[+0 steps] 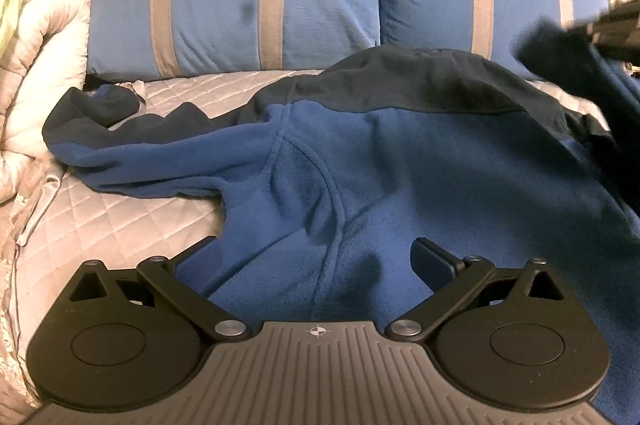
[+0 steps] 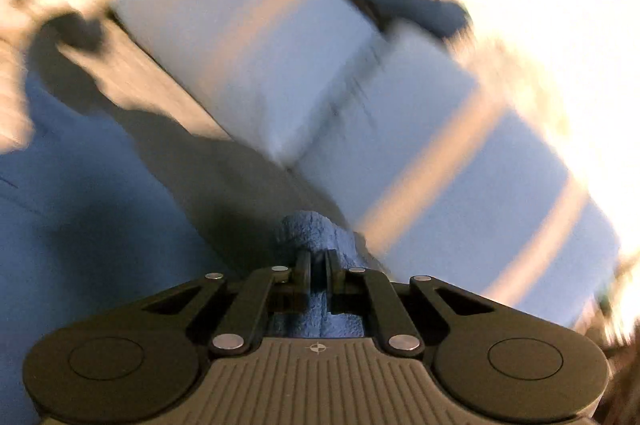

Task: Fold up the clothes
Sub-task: 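Grasp the jacket sleeve with the right gripper and lift it away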

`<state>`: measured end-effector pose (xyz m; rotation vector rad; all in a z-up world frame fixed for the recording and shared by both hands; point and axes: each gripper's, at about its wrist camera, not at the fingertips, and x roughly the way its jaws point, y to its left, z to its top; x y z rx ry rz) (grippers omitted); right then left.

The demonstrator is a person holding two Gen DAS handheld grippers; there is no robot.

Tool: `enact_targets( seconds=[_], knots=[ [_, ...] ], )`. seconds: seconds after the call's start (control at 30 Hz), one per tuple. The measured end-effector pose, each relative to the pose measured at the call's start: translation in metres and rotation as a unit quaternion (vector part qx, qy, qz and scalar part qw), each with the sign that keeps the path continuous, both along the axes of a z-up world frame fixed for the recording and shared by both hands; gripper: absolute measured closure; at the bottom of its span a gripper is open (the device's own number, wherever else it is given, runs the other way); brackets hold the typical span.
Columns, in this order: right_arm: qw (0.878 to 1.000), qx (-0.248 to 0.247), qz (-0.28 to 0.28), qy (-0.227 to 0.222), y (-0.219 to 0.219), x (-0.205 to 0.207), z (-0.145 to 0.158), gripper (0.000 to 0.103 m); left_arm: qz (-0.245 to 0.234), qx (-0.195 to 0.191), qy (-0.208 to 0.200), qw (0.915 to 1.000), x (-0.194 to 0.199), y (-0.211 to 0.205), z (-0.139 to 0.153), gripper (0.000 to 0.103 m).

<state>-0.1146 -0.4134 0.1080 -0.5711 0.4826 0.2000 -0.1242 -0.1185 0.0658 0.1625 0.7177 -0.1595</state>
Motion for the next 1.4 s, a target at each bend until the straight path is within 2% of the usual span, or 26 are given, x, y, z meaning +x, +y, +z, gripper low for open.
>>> enact_targets(
  seconds=[0.03,0.13,0.23,0.33,0.43,0.5,0.67,0.73,0.97,1.07,1.3,1.33,1.4],
  knots=[
    [0.999,0.006,0.031,-0.006,0.01,-0.012,0.005,0.094,0.0,0.0,0.0,1.0,0.0,0.0,0.0,0.001],
    [0.993,-0.013,0.114,0.031,0.036,-0.039,-0.013,0.094,0.001,0.002,-0.001,1.0,-0.001,-0.001,0.0,0.001],
    [0.981,-0.056,0.162,0.088,0.057,-0.062,-0.049,0.094,0.002,0.003,-0.002,1.0,-0.001,0.0,0.0,0.001],
    [0.968,-0.107,0.191,0.121,0.069,-0.082,-0.075,0.094,0.002,0.001,-0.002,1.0,-0.001,0.0,0.0,0.001],
    [0.96,-0.139,0.204,0.132,0.075,-0.096,-0.082,0.093,0.002,0.003,-0.002,1.0,0.0,-0.001,0.0,0.001],
    [0.959,-0.151,0.204,0.128,0.079,-0.101,-0.083,0.092,0.002,0.004,-0.003,1.0,0.0,-0.001,0.0,0.001],
    [0.962,-0.156,0.195,0.108,0.085,-0.103,-0.08,0.078,0.003,0.006,-0.003,1.0,-0.001,-0.002,0.0,0.001],
    [0.964,-0.151,0.192,0.106,0.084,-0.1,-0.08,0.077,0.003,0.007,-0.004,1.0,-0.001,-0.002,0.0,0.001],
    [0.957,-0.141,0.195,0.163,0.088,-0.069,-0.09,0.078,0.004,0.003,-0.004,1.0,-0.002,0.0,0.001,0.001],
    [0.971,-0.12,0.171,0.118,0.074,-0.056,-0.058,0.092,0.004,0.001,-0.003,1.0,-0.002,0.001,0.001,0.001],
    [0.991,-0.069,0.113,0.013,0.041,-0.028,0.019,0.094,0.004,0.004,-0.003,1.0,-0.002,0.001,0.001,0.001],
    [0.993,-0.059,0.101,-0.006,0.034,-0.023,0.033,0.094,0.005,0.005,-0.003,1.0,-0.002,0.001,0.001,0.001],
    [0.995,-0.03,0.053,-0.076,-0.004,-0.016,0.085,0.094,0.005,0.006,-0.002,1.0,-0.002,0.001,0.001,0.001]
  ],
)
